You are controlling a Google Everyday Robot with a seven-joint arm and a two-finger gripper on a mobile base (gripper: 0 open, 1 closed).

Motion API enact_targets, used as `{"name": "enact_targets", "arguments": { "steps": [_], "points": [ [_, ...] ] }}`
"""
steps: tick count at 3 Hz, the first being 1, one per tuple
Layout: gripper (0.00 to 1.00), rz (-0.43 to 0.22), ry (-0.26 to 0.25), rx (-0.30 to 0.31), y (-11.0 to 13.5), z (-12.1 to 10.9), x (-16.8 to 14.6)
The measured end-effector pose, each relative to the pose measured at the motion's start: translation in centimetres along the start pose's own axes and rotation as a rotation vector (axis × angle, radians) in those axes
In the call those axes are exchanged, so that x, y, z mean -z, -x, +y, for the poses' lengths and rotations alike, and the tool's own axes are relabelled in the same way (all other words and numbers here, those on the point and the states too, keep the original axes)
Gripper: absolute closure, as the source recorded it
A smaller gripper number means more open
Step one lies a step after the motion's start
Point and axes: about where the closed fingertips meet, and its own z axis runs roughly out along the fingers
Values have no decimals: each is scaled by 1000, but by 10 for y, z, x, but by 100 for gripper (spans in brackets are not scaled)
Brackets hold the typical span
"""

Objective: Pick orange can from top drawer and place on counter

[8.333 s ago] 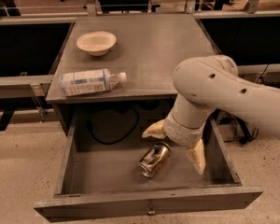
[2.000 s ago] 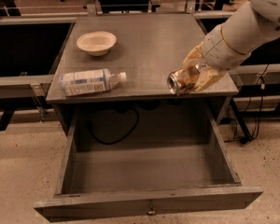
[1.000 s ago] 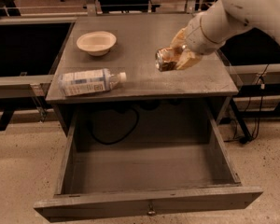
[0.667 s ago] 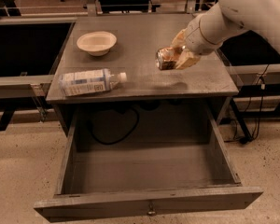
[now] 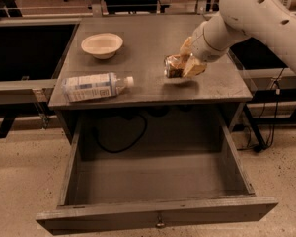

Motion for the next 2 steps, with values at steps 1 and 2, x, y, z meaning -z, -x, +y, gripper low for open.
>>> {"name": "enact_targets", "arguments": {
  "steps": [1,2],
  "points": [
    [42,3,1,-2,0,0,-1],
    [18,3,1,-2,0,0,-1]
  ]
}}
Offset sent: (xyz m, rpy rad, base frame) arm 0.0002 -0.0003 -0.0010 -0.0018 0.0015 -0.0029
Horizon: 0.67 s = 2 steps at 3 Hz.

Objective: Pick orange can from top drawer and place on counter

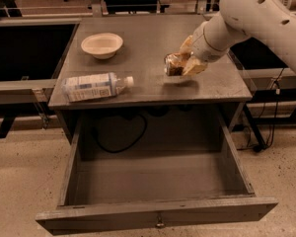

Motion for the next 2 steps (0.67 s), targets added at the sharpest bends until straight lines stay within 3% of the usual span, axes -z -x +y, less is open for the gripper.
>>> {"name": "enact_targets", "arguments": {
  "steps": [1,2],
  "points": [
    [0,2,2,4,1,0,0],
    [0,2,2,4,1,0,0]
  ]
}}
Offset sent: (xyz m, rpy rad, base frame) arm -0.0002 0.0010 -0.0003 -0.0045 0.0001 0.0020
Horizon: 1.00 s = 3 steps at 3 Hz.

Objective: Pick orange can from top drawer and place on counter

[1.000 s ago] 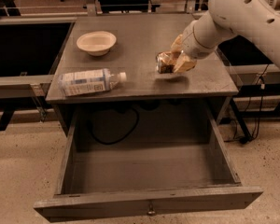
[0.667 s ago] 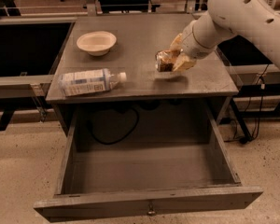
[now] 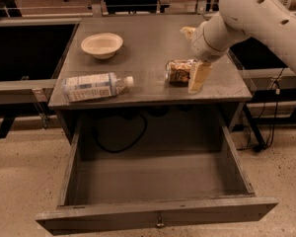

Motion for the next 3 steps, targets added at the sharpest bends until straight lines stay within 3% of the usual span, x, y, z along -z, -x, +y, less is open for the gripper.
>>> {"name": "enact_targets", "arguments": {
  "steps": [1,2,3],
  "points": [
    [0,0,31,6,1,0,1],
    [0,-11,39,-33,-3,-9,20],
    [0,19,39,-79,-13,-16,44]
  ]
}}
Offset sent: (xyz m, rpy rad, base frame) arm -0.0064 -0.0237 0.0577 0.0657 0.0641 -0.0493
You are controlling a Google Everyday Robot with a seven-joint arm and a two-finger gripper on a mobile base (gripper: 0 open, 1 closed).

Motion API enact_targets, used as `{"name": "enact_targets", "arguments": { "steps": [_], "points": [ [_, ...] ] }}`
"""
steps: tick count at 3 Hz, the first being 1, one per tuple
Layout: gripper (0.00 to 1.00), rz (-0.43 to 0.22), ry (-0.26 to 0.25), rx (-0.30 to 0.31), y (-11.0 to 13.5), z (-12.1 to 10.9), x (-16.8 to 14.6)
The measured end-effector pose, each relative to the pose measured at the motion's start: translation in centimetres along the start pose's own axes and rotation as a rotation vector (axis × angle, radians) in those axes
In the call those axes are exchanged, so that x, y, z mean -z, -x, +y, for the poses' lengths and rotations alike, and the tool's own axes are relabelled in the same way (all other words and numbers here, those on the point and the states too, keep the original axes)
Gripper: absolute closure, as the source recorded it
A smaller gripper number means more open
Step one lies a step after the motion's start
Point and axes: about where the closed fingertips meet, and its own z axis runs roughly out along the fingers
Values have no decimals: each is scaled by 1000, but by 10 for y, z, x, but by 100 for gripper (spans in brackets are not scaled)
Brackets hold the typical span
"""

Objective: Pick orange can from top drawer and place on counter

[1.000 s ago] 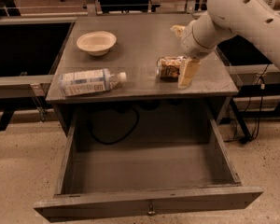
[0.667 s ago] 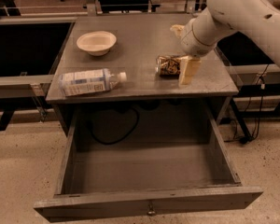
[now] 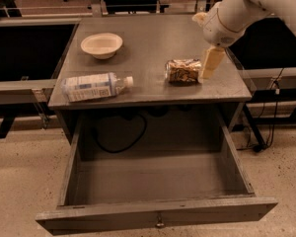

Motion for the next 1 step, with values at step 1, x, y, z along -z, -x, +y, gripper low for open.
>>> {"name": "enact_targets", "arguments": {
  "steps": [1],
  "points": [
    [0,1,2,-3,-1,0,0]
  ]
}}
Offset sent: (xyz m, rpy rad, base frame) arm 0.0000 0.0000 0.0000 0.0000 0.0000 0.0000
